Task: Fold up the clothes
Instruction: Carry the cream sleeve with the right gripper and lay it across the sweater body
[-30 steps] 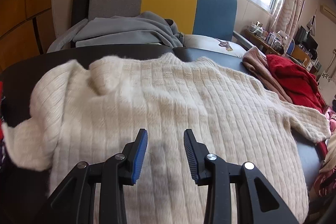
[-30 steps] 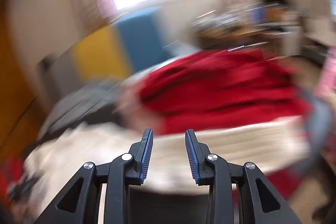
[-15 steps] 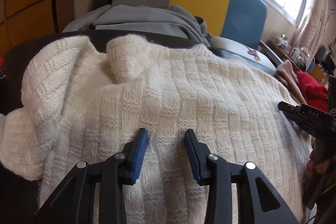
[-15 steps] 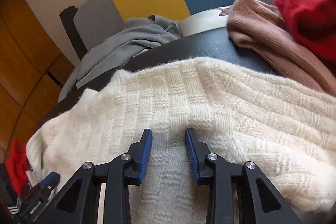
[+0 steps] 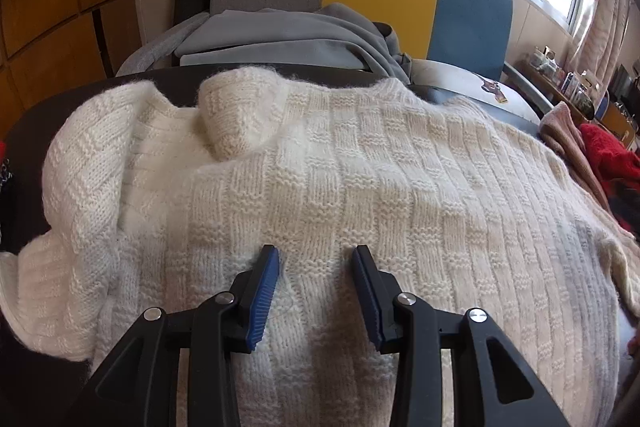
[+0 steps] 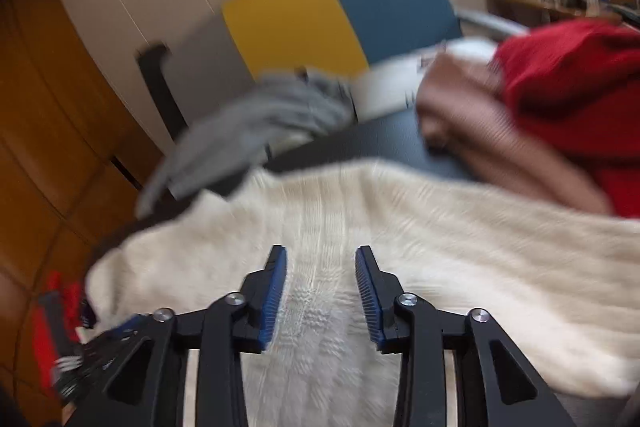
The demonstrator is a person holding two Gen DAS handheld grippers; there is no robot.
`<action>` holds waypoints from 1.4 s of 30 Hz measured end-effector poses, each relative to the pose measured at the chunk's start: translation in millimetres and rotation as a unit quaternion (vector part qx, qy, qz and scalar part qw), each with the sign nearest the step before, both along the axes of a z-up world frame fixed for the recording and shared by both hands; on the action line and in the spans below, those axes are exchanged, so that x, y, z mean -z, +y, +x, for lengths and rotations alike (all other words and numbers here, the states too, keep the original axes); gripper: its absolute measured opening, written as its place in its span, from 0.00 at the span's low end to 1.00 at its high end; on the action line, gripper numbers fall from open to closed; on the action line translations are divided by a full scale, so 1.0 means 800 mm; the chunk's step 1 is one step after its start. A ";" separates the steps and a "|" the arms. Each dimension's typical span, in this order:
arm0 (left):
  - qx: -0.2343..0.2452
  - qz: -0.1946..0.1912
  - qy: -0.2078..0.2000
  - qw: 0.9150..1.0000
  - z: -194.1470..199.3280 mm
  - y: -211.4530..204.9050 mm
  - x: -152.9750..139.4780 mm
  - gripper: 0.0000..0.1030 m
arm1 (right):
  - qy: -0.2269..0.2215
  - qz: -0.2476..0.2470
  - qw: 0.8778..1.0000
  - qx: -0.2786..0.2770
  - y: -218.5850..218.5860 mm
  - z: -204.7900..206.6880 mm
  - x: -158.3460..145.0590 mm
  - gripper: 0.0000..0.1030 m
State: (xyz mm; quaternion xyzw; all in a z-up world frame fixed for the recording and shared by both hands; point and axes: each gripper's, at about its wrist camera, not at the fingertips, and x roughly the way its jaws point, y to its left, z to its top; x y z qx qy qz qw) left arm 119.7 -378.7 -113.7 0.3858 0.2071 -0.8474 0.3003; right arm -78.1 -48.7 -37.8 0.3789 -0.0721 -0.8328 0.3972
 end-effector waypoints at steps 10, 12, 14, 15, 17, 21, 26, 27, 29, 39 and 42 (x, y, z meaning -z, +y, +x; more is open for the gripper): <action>0.011 0.018 0.058 0.998 0.053 0.060 -0.057 0.39 | 0.039 0.059 0.951 0.301 0.398 -0.032 -0.003 0.65; 0.022 0.024 0.052 0.998 0.052 0.077 -0.054 0.39 | 0.031 0.046 0.948 0.313 0.433 -0.044 0.003 0.65; 0.036 0.030 0.047 0.998 0.052 0.096 -0.052 0.40 | 0.017 0.024 0.949 0.315 0.460 -0.058 0.009 0.65; 0.043 0.030 0.044 0.998 0.051 0.104 -0.051 0.40 | 0.009 0.012 0.949 0.315 0.469 -0.065 0.011 0.64; 0.055 0.029 0.036 0.997 0.050 0.116 -0.049 0.41 | -0.005 -0.006 0.953 0.302 0.471 -0.083 0.017 0.64; 0.061 0.039 0.021 0.997 0.048 0.131 -0.042 0.41 | -0.041 -0.006 0.964 0.263 0.456 -0.105 0.033 0.59; 0.075 0.044 0.017 0.996 0.044 0.147 -0.044 0.41 | -0.059 0.029 0.963 0.259 0.443 -0.096 0.032 0.11; 0.084 0.043 0.018 0.995 0.041 0.152 -0.047 0.41 | -0.060 0.027 0.965 0.255 0.441 -0.090 0.028 0.11; 0.102 0.042 0.020 0.994 0.033 0.163 -0.053 0.41 | -0.056 0.027 0.968 0.244 0.432 -0.071 0.021 0.11; 0.164 0.084 0.038 0.982 0.023 0.201 -0.061 0.41 | -0.153 -0.183 0.962 0.132 0.305 -0.055 0.018 0.11; 0.148 0.084 0.041 0.985 0.038 0.185 -0.063 0.41 | -0.166 -0.201 0.962 0.078 0.217 -0.063 0.006 0.11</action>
